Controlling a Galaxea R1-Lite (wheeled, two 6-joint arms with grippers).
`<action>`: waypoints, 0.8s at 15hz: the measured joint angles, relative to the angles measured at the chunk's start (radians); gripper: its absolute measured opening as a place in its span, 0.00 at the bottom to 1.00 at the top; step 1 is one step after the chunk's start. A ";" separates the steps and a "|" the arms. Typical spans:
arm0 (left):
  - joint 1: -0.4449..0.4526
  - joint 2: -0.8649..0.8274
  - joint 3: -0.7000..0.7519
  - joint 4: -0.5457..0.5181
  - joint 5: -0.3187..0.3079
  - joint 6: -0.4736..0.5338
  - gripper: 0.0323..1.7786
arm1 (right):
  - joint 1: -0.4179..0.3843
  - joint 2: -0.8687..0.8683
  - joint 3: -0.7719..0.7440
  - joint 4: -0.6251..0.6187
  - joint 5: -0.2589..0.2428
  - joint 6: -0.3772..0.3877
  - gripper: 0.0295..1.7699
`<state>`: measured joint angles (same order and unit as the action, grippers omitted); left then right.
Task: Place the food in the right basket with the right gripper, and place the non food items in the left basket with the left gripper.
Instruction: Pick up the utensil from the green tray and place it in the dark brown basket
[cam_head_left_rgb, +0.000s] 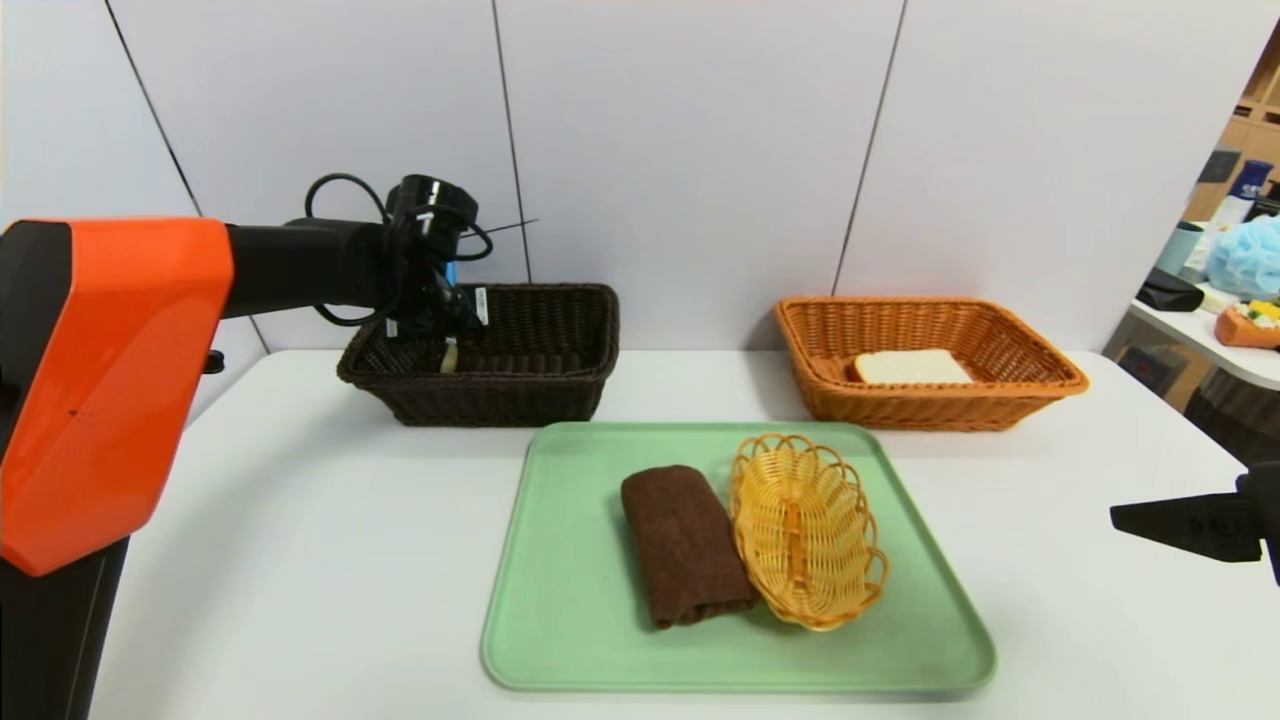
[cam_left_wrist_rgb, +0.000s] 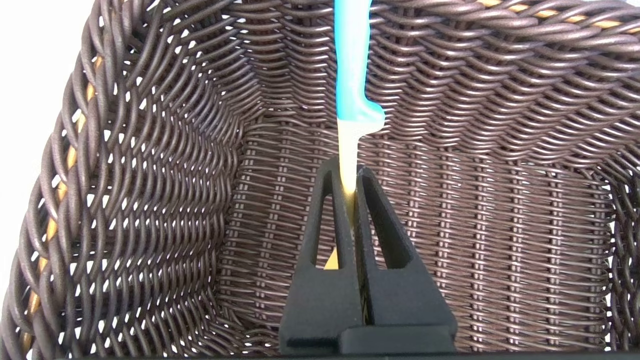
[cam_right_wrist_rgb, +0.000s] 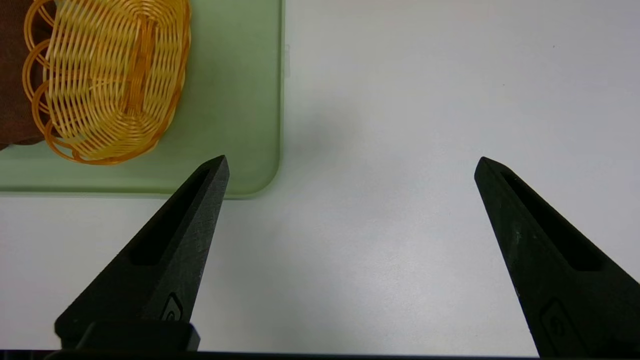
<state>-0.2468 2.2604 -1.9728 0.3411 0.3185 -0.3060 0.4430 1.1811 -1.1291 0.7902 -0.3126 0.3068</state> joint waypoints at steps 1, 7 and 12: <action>0.000 0.000 0.000 0.000 0.000 0.000 0.03 | 0.000 0.001 0.000 0.000 0.000 0.000 0.96; 0.000 0.002 0.000 0.000 0.007 -0.002 0.38 | 0.001 0.000 0.000 0.001 0.000 0.000 0.96; 0.000 -0.010 0.000 0.002 0.008 0.001 0.65 | 0.001 -0.007 0.007 0.002 0.000 0.000 0.96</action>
<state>-0.2468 2.2504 -1.9728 0.3434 0.3262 -0.3049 0.4438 1.1738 -1.1217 0.7921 -0.3126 0.3068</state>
